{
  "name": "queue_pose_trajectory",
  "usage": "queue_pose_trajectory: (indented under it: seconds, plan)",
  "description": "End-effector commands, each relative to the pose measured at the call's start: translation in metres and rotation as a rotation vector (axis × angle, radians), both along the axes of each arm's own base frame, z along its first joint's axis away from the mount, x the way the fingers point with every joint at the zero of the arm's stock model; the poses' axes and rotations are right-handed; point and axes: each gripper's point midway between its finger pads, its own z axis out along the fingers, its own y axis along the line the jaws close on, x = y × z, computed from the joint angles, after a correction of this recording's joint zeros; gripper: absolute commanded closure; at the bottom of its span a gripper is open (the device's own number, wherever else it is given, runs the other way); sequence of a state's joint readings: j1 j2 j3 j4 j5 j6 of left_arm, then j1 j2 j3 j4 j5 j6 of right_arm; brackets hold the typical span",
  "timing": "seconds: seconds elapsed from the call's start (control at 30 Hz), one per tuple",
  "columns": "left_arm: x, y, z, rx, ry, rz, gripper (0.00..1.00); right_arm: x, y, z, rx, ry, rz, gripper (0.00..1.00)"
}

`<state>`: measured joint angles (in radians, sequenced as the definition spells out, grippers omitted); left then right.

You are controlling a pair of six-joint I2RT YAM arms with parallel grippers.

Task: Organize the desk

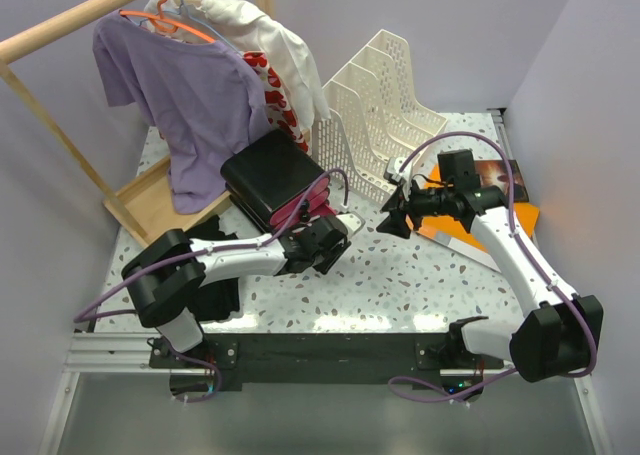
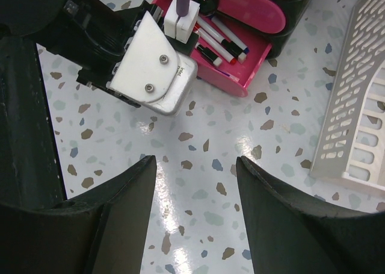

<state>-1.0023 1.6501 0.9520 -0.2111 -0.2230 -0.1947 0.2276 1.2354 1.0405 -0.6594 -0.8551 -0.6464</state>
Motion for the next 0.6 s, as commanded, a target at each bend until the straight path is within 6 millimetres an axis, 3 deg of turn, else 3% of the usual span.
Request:
queue_pose_trajectory:
  seconds: [0.0, 0.1, 0.13, 0.23, 0.57]
  plan:
    - [0.020, 0.005, 0.017, 0.030, -0.097, 0.057, 0.61, 0.000, 0.000, 0.009, 0.017, -0.040, 0.008, 0.40]
    - [0.033, 0.026, 0.015, 0.127, -0.163, 0.152, 0.49, 0.000, 0.000, 0.009, 0.017, -0.038, 0.009, 0.40]
    - [0.038, 0.032, 0.015, 0.153, -0.181, 0.176, 0.39, 0.000, 0.000, 0.009, 0.017, -0.038, 0.009, 0.40]
    - [0.049, 0.042, 0.019, 0.200, -0.242, 0.235, 0.24, 0.000, 0.000, 0.009, 0.017, -0.040, 0.008, 0.40]
    - [0.067, 0.042, 0.029, 0.218, -0.308, 0.263, 0.15, 0.001, -0.001, 0.009, 0.020, -0.036, 0.007, 0.40]
